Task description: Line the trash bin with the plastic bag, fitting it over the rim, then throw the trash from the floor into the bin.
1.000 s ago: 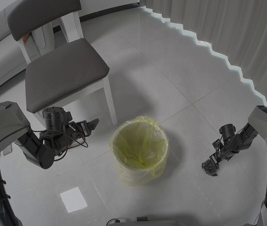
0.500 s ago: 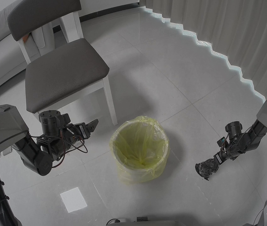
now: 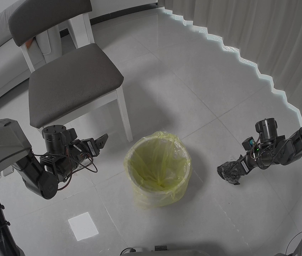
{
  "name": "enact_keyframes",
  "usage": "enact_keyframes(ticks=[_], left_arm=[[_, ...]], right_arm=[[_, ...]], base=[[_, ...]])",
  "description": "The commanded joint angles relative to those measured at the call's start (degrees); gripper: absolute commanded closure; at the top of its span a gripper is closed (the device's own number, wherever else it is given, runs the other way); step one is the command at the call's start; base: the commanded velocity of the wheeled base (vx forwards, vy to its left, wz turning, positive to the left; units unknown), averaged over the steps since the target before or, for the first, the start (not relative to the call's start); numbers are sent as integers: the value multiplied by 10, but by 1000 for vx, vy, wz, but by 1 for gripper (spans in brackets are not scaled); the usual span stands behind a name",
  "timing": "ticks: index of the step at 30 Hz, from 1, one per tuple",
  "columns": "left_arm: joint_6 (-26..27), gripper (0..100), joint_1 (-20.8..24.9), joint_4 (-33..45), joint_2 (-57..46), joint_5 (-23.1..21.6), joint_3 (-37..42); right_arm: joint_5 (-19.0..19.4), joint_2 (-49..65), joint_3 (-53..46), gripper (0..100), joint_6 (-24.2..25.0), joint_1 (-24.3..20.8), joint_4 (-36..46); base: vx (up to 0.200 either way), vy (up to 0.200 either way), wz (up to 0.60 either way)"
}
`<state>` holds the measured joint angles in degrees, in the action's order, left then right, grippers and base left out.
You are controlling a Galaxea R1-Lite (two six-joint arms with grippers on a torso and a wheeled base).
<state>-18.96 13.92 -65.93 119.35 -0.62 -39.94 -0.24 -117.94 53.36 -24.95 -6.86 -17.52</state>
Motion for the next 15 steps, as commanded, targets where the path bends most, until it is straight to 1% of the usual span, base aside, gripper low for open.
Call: enact_keyframes(ticks=[1,5,8,15], left_arm=[[0,0,3,-10,9,8,8],[1,0,7,-12,26,33,12],[1,0,7,-12,31,41,10],[0,0,3,-12,31,48,17]], right_arm=[[0,76,0,100,0,-58,-2],[-5,114,6,100,-2,-105,-5],[-7,143,6,100,-4,-134,-6],[-8,185,19,100,-20,-174,-6]], base=[[0,0,0],[0,0,0],[0,0,0],[0,0,0]])
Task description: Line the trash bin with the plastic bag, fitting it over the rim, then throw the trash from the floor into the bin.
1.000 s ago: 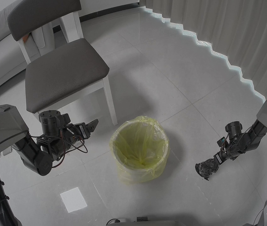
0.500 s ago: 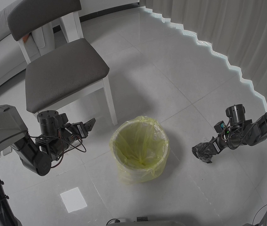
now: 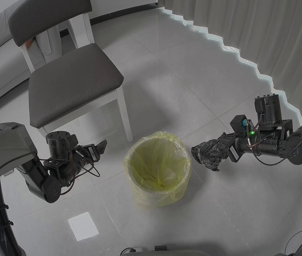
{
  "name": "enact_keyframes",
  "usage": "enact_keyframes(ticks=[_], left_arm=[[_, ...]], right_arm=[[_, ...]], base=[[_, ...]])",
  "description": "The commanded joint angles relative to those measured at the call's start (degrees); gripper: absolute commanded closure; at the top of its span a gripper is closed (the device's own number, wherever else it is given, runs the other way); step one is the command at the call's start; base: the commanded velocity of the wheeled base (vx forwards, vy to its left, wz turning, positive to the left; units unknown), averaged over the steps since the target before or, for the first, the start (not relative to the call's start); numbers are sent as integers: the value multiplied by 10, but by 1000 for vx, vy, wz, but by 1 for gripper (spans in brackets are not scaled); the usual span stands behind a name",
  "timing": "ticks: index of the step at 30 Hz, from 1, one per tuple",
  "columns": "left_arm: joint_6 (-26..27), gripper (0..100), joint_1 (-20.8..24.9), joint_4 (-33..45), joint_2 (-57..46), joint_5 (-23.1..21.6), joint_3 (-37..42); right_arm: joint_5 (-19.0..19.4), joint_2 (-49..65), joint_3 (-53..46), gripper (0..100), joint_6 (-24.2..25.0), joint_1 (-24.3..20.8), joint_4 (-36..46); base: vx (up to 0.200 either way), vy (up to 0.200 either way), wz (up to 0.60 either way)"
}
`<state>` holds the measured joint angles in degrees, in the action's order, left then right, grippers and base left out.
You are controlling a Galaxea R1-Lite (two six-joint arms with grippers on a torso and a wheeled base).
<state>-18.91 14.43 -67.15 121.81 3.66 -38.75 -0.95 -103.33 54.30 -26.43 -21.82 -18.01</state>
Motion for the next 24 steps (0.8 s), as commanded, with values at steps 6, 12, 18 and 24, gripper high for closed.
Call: enact_keyframes(ticks=[6,12,18,24], left_arm=[[-3,0,-2,0,12,12,10],[-5,0,0,-9,13,25,10],[-3,0,-2,-11,8,26,7],[-3,0,-5,-12,-1,27,14]], right_arm=[[-28,26,61,100,-5,-75,-2],[-66,-39,110,100,3,-125,-16],[-69,-96,117,100,11,-156,-56],[-69,-151,143,100,13,-174,-65]], base=[[0,0,0],[0,0,0],[0,0,0],[0,0,0]])
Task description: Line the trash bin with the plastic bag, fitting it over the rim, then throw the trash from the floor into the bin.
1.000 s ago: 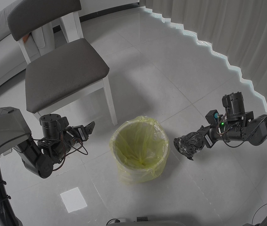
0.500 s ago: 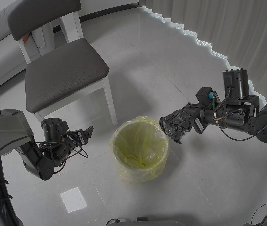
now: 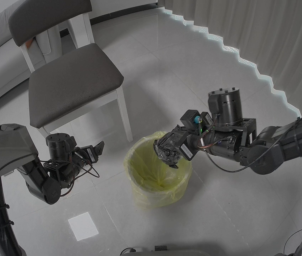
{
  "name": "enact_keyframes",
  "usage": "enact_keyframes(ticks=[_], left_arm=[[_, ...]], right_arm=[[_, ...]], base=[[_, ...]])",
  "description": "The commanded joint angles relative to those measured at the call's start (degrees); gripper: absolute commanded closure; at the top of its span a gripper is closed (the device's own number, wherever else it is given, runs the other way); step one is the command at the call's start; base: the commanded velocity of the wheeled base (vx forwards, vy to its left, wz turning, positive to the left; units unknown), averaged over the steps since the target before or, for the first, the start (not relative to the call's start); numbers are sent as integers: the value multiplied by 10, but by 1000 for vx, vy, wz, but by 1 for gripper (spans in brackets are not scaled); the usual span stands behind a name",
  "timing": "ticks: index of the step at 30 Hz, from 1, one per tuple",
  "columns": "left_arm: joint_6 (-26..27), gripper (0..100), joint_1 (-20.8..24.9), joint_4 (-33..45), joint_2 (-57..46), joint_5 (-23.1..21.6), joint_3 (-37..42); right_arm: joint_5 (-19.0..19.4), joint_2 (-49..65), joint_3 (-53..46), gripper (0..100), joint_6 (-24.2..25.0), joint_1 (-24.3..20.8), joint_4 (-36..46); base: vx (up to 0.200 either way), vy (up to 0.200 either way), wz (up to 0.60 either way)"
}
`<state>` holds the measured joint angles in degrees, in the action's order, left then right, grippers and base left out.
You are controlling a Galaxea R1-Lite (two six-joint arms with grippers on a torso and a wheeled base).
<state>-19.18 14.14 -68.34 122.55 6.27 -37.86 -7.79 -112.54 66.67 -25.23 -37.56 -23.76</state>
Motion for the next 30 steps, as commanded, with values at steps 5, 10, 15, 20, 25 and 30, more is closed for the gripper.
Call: enact_keyframes(ticks=[5,10,15,20,25,30], left_arm=[[2,0,-1,0,-12,1,4],[2,0,-2,0,-12,-1,1],[0,0,-3,-1,-8,-2,7],[-1,0,-3,-1,-6,-2,7],[-2,0,-3,-18,-6,-1,14],[-2,0,-6,-27,-4,-2,25]], right_arm=[[0,-109,34,100,7,-29,-24],[0,-151,46,100,7,-31,-25],[-1,-173,42,100,9,-42,-27],[-1,-169,39,100,10,-61,-42],[0,-167,33,100,17,-66,-62],[1,-174,41,100,19,-36,-67]], base=[[0,0,0],[0,0,0],[0,0,0],[0,0,0],[0,0,0],[0,0,0]])
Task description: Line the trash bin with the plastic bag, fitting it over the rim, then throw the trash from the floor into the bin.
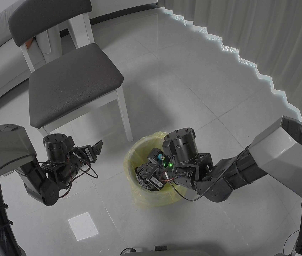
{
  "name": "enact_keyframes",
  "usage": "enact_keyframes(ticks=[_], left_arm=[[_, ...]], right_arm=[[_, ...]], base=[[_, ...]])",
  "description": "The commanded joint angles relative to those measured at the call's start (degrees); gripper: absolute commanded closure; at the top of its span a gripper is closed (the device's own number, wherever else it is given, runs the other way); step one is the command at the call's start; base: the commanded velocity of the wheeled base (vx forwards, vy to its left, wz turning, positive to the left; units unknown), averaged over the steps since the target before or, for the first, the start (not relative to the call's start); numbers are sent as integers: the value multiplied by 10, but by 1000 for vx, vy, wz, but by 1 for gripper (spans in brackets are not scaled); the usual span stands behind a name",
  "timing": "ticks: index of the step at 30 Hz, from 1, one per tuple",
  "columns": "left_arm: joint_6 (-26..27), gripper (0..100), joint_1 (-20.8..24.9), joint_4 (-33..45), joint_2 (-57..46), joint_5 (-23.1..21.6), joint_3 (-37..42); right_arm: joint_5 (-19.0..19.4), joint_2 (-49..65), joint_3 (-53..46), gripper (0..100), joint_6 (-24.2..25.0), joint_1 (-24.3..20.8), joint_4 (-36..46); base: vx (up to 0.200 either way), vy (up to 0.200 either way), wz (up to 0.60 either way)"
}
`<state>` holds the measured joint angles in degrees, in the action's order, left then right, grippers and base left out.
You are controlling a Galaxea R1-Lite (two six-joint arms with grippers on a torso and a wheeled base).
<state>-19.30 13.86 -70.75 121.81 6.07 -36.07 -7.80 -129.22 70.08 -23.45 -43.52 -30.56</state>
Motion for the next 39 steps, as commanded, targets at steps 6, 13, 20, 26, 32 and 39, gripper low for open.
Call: enact_keyframes(ticks=[6,13,20,26,32,39], left_arm=[[-1,0,-9,-10,5,-3,12],[-1,0,-9,-40,25,-2,19],[-2,0,-9,-42,26,-4,28],[-3,0,-9,-42,22,-4,32],[-3,0,-9,-57,20,-4,45],[-3,0,-12,-90,37,-4,60]], right_arm=[[5,-54,45,100,2,69,1],[4,-104,87,100,6,102,-1],[2,-111,90,100,7,112,-13],[2,-108,86,100,9,78,-15],[0,-122,93,100,17,59,-14],[-1,-152,103,100,30,70,-13]], base=[[0,0,0],[0,0,0],[0,0,0],[0,0,0],[0,0,0],[0,0,0]])
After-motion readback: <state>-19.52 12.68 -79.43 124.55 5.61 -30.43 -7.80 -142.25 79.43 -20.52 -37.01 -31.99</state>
